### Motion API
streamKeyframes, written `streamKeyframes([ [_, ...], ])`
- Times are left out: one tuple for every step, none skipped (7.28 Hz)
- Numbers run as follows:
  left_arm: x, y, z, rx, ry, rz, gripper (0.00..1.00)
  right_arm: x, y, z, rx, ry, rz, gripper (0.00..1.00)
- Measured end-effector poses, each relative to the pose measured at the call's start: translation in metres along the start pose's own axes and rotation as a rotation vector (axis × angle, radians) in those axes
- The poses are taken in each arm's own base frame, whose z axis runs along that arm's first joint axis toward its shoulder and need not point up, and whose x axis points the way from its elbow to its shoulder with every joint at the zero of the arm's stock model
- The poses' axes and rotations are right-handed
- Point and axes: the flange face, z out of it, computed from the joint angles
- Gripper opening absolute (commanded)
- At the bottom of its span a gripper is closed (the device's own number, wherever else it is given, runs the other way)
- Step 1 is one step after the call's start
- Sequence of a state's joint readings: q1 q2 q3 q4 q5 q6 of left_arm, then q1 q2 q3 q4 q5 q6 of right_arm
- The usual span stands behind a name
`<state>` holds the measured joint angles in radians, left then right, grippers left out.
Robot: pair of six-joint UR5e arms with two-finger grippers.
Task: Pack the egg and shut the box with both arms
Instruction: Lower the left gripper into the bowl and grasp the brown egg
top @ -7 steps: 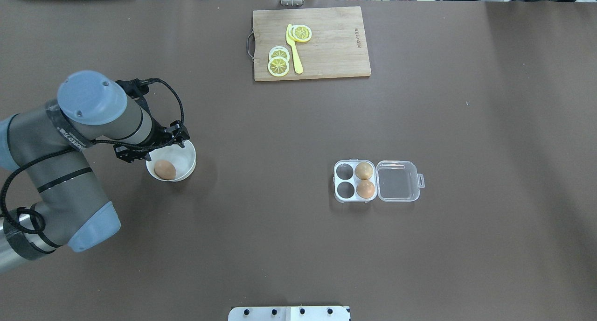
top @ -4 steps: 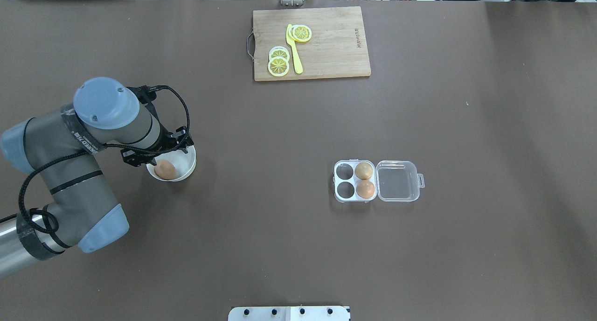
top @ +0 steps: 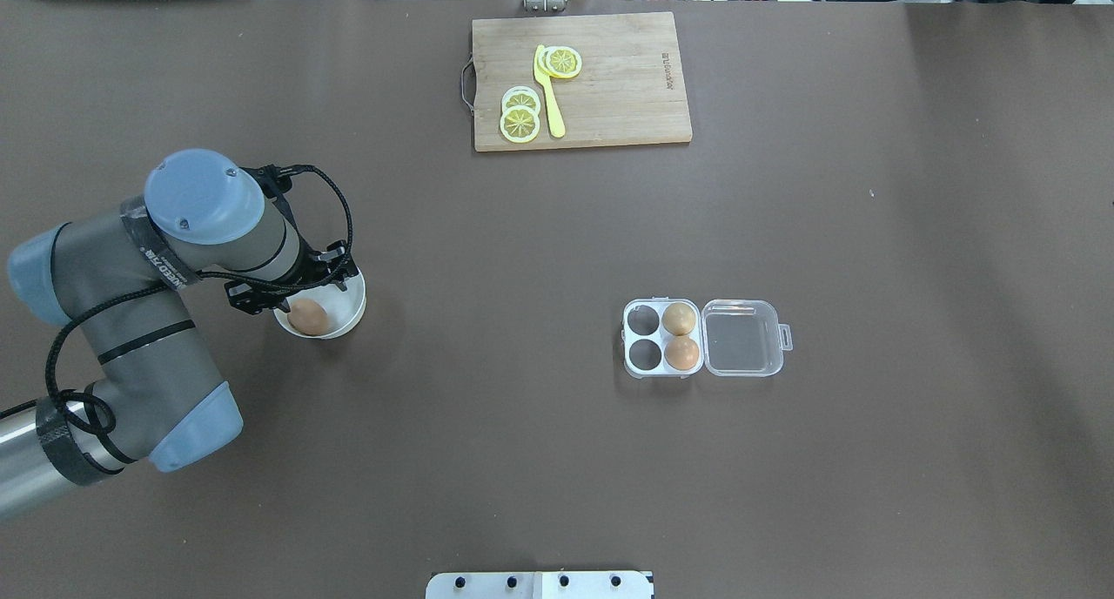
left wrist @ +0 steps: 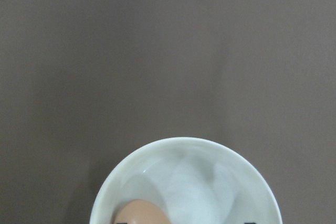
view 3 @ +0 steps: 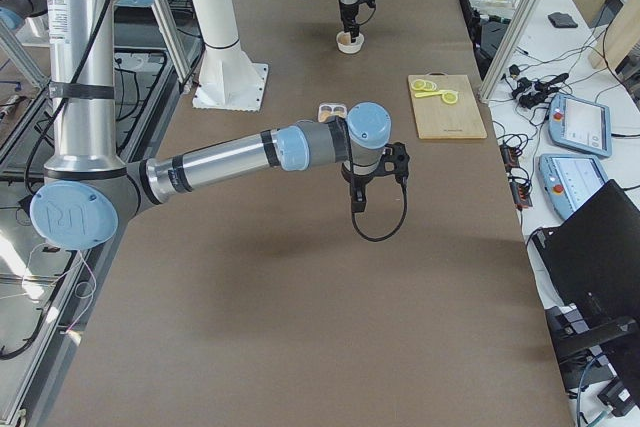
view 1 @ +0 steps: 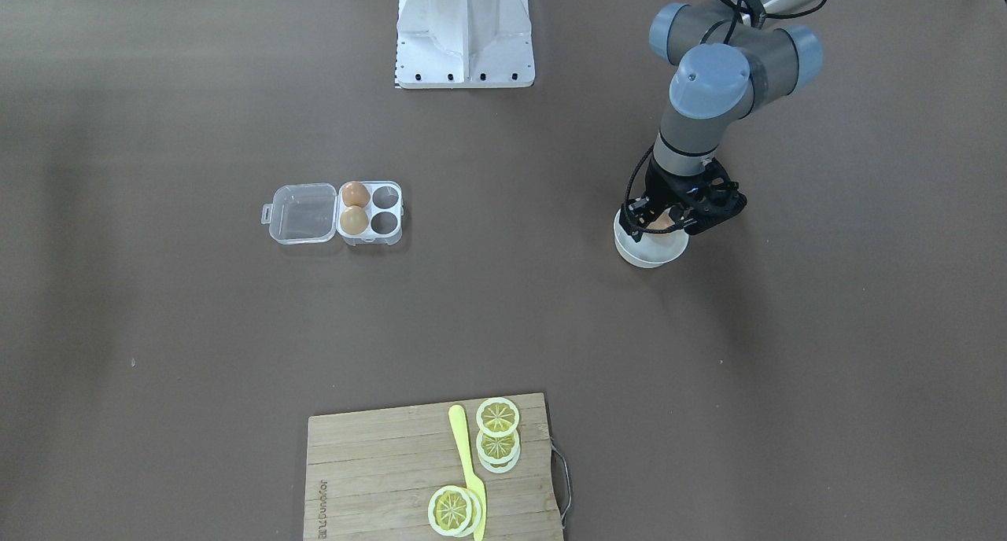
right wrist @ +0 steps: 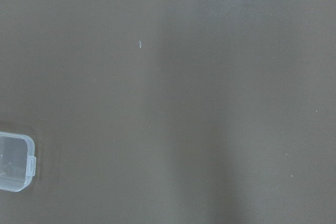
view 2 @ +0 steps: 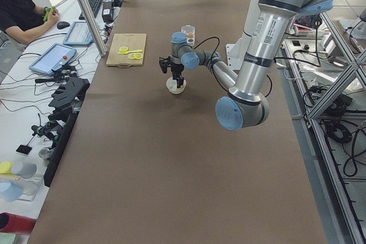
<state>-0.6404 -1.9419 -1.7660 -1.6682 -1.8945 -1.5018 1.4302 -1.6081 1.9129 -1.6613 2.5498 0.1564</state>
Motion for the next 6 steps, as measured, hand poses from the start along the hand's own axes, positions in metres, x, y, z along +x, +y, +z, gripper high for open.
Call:
streamKeyframes([
  [0.0, 0.001, 0.004, -0.002, -0.007, 0.0, 0.79, 0.0, 0.0, 0.0, 0.0, 0.0, 0.0, 1.0],
  [0.0, 0.002, 0.007, -0.005, -0.011, 0.001, 0.79, 0.0, 0.0, 0.0, -0.001, -0.001, 0.0, 1.0],
  [0.001, 0.003, 0.009, -0.007, -0.015, 0.003, 0.79, 0.0, 0.0, 0.0, 0.0, -0.001, 0.0, 1.0],
  [0.001, 0.005, 0.011, -0.009, -0.018, 0.005, 0.79, 0.0, 0.0, 0.0, 0.0, -0.001, -0.001, 1.0],
  [0.002, 0.008, 0.013, -0.012, -0.019, 0.008, 0.79, -0.001, 0.0, 0.0, 0.0, -0.001, -0.001, 1.0],
  [0.002, 0.011, 0.014, -0.015, -0.02, 0.011, 0.79, -0.001, 0.0, 0.0, 0.0, -0.001, -0.001, 1.0],
])
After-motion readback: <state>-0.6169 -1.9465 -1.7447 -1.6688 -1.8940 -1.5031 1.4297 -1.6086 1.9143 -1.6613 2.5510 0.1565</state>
